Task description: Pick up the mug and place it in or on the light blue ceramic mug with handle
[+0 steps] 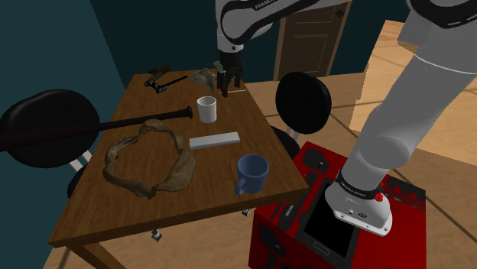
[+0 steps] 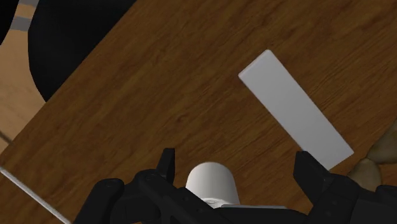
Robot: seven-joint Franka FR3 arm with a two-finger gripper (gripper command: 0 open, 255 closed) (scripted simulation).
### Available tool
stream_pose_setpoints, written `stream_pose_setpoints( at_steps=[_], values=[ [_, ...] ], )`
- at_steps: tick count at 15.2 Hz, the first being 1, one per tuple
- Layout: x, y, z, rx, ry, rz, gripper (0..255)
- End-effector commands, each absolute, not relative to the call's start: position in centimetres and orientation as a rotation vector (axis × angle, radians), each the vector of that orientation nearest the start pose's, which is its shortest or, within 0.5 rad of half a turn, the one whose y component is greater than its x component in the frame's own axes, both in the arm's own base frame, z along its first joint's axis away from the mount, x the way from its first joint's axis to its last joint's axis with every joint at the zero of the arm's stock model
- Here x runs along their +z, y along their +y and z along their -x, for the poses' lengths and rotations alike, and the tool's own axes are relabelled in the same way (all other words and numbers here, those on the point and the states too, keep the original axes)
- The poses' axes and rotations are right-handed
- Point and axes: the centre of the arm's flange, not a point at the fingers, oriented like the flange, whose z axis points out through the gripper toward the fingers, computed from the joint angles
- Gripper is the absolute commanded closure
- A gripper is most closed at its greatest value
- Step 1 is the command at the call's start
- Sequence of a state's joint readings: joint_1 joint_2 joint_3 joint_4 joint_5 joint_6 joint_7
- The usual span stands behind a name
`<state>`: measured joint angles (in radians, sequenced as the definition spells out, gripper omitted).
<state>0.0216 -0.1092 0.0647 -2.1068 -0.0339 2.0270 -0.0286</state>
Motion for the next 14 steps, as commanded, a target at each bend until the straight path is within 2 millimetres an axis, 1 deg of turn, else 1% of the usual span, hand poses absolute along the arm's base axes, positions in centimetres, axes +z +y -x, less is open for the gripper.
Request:
stream_pose_setpoints(
  at_steps=[1,11,12,14],
  values=[
    [45.5,5.0,-54.0,-0.051,-0.218,3.172,0],
    [39.2,8.8,-64.8,-0.063,-0.283,3.174,0],
    [38.8,9.0,-65.4,-0.064,-0.287,3.174,0],
    [37.8,9.0,-65.4,-0.064,-0.287,3.174,0]
  ],
)
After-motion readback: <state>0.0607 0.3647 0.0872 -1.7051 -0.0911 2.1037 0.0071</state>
